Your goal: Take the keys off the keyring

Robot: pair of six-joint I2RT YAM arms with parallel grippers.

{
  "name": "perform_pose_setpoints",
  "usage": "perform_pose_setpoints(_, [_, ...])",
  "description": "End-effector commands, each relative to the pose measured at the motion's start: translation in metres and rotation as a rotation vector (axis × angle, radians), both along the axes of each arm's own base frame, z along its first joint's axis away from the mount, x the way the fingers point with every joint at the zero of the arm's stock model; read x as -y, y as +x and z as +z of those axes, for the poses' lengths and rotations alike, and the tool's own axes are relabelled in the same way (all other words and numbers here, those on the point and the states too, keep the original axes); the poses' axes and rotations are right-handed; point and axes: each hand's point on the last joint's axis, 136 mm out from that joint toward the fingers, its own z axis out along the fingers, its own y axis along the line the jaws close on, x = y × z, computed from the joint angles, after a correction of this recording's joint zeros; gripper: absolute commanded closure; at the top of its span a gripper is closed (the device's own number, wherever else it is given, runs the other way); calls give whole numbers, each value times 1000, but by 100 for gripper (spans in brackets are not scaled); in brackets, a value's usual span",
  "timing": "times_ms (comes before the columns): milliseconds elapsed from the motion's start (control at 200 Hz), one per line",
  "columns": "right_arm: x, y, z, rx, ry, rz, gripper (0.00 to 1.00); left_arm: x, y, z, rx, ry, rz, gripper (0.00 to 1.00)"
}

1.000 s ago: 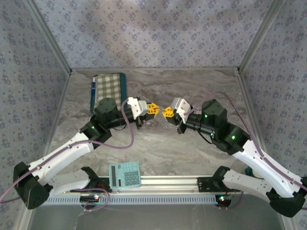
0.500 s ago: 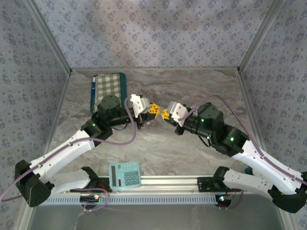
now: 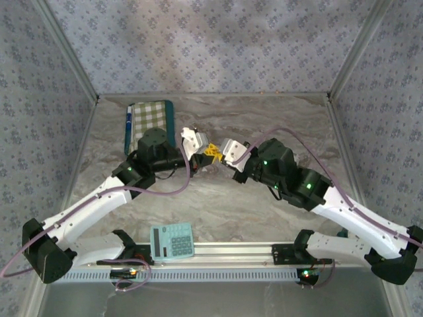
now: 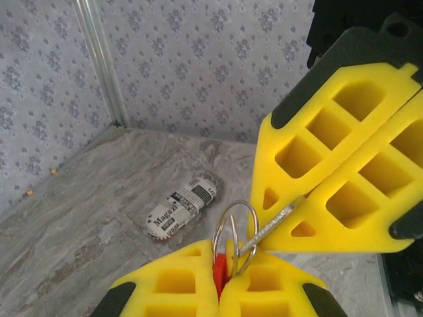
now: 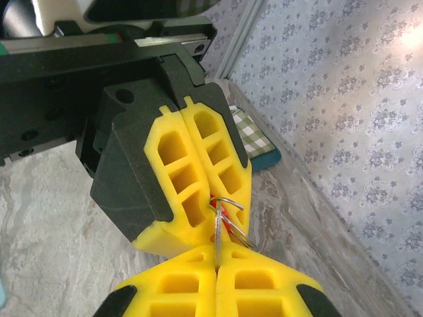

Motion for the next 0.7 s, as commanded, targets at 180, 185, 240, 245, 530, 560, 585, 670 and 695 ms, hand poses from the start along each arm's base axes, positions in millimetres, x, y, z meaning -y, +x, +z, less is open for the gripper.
perform_pose_setpoints(180, [-11,-16,-16,7,-80,90,100,11,-37,28,32,-48,-189,74])
perform_pose_setpoints(185, [-11,-16,-15,6,-77,91,100,11,-37,28,32,-48,-190,74])
perform_pose_setpoints(240, [-9,-19,-9,8,-53,105,100,10,-38,25,28,-47,-192,67])
perform_pose_setpoints(245, [-9,-19,-8,9,-50,105,100,10,-39,26,29,-48,-192,66])
perform_pose_setpoints(530, [2,-14,10,-2,32,105,100,-8,-44,28,54,-59,-139,50])
perform_pose_setpoints(560, [3,-14,11,-6,39,109,100,-9,-45,29,58,-61,-133,48])
perform_pose_setpoints(585, [3,-13,12,-7,47,108,100,-11,-45,29,61,-63,-129,47])
perform_pose_setpoints(670, [5,-12,14,-12,63,106,100,-15,-47,32,65,-68,-124,47])
perform_pose_setpoints(695, [5,-12,14,-14,67,108,100,-16,-47,33,65,-67,-122,48])
